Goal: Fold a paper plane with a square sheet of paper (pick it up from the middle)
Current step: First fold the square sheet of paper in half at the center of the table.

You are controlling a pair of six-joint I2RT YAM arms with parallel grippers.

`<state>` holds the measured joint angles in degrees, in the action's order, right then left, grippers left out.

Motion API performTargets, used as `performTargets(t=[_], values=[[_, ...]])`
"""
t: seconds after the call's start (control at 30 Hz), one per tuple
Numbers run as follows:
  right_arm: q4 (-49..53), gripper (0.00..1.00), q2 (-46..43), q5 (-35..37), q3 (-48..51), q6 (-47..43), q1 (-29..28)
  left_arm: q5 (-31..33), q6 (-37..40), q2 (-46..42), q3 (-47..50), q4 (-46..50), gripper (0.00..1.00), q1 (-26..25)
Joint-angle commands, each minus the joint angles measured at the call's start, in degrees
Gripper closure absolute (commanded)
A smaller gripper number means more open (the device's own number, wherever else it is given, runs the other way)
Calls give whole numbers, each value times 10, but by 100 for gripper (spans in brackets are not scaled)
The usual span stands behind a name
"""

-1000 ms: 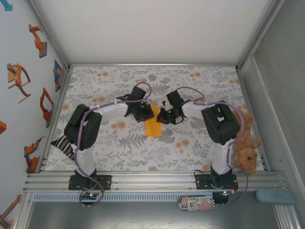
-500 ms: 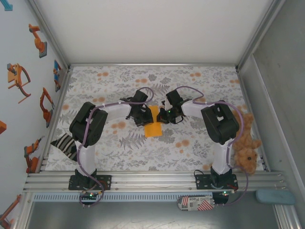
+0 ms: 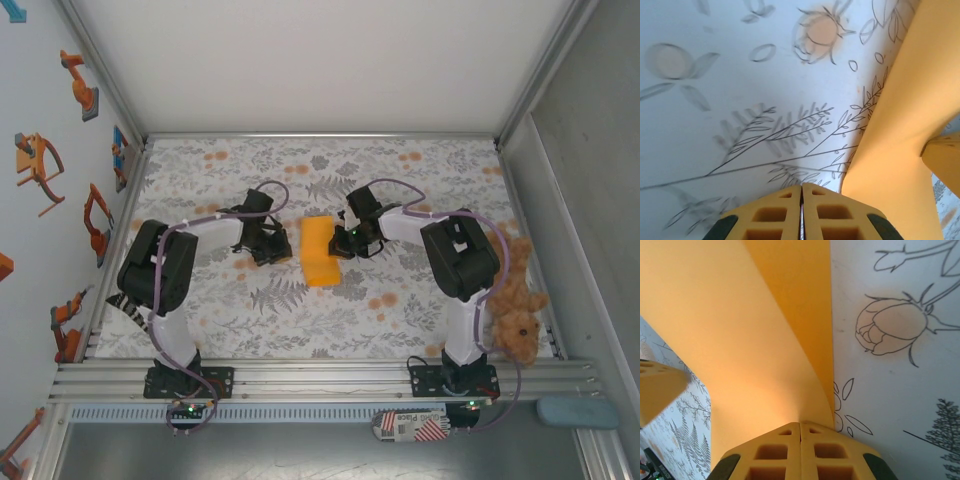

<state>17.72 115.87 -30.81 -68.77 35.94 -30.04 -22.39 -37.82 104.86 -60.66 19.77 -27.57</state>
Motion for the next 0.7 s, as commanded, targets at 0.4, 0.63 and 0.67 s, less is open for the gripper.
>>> performTargets(t=[0.4, 0.63, 0.67], values=[[105, 100, 87, 156, 34, -7, -5, -53, -121, 39, -34, -130, 92, -87], [108, 100, 87, 164, 38, -8, -5, -66, -122, 65, -2, -121, 92, -83], [110, 100, 87, 166, 39, -7, -5, -67, -119, 62, 9, -117, 92, -78]])
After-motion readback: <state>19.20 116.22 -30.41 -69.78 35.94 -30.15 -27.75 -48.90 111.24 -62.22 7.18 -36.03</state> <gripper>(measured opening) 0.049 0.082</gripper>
